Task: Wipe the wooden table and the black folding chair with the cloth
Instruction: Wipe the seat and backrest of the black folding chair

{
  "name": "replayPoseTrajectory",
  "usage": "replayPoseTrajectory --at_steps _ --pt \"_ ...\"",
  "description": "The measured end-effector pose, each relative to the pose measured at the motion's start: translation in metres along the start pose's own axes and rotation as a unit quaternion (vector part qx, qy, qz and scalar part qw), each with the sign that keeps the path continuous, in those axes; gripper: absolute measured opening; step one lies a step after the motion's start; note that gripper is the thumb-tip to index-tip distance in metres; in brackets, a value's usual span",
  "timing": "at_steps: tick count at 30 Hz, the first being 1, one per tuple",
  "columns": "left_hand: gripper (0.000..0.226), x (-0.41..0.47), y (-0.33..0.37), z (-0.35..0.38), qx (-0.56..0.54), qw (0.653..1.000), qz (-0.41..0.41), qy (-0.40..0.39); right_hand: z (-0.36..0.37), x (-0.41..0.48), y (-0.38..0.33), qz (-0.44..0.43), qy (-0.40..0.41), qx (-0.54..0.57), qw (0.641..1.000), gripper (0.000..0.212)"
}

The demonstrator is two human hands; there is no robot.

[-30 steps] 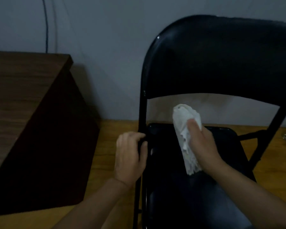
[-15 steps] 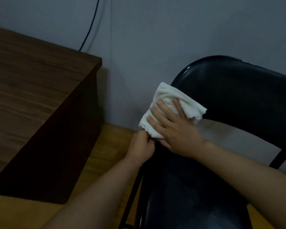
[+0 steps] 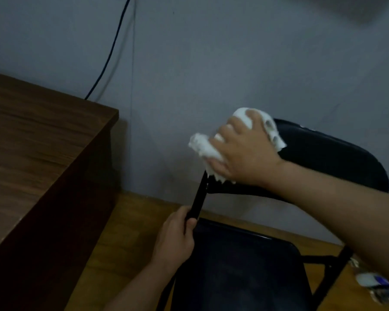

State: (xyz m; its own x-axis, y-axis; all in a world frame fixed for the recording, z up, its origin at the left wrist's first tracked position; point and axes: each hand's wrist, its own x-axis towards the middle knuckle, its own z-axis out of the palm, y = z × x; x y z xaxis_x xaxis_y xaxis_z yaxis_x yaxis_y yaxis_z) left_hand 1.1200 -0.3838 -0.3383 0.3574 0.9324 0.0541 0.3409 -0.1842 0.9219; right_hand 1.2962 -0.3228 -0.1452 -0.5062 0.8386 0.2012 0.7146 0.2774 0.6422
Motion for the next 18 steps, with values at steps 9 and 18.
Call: replayPoseTrajectory --at_steps 9,18 --pt "0.035 0.041 0.031 -0.035 -0.070 0.979 -0.100 -0.166 0.013 -0.052 0.091 0.366 0.075 0.119 0.920 0.055" --pt "0.028 0.145 0.187 -0.057 0.032 0.986 0.127 -0.101 0.006 -0.031 0.060 0.347 0.065 0.118 0.928 0.039"
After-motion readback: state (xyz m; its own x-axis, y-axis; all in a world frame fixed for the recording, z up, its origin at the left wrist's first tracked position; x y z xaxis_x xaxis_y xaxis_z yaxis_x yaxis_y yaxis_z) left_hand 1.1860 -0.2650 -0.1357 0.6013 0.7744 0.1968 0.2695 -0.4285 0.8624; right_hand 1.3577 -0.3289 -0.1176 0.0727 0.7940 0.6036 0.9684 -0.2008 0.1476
